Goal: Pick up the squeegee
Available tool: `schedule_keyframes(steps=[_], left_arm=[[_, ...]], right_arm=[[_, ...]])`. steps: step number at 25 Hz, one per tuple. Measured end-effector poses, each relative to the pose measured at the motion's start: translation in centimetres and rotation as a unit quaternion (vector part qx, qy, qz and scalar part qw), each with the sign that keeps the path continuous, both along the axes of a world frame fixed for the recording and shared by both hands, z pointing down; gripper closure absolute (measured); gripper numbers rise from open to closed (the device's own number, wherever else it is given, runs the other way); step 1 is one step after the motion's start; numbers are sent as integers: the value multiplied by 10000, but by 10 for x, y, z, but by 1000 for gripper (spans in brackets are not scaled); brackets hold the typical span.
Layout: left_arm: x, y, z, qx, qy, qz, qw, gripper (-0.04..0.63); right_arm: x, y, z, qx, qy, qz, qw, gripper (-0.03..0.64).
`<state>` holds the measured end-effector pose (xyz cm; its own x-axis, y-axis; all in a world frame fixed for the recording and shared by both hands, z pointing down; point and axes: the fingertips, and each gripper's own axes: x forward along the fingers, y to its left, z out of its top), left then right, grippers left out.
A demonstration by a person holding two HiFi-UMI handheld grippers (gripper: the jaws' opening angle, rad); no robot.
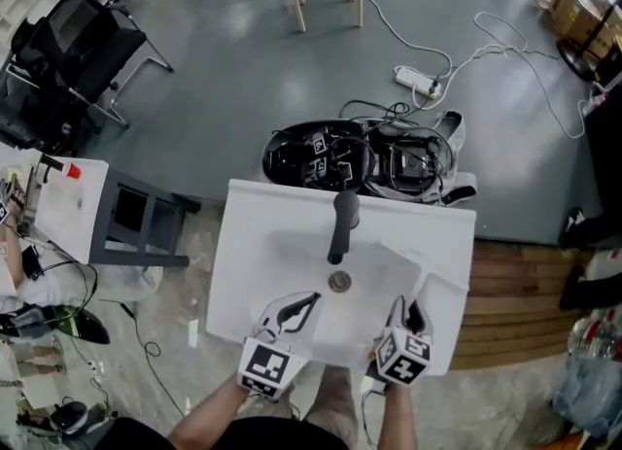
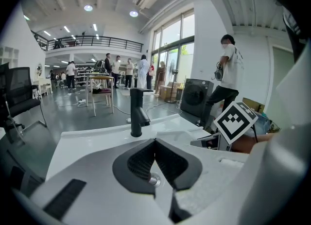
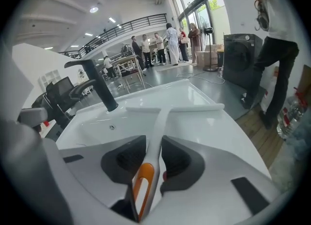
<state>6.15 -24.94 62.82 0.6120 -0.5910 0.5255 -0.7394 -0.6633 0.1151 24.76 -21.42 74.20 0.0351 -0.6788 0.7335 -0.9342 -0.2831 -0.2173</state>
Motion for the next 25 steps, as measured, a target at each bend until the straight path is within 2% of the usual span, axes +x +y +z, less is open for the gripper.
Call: schedule_keyframes(steps=[3,18,25], left_arm=[[0,0,-1,16,3,2,10000,594],[-10,7,-27,224,95,25,9997,594],[-18,15,-49,388,168,19,9991,594]], right_arm=[[5,1,1,-35,-84,114,9999,534],[5,3,-8,-43,-157,111,9998,540],[12,0,-42,279,21,105,9996,541]])
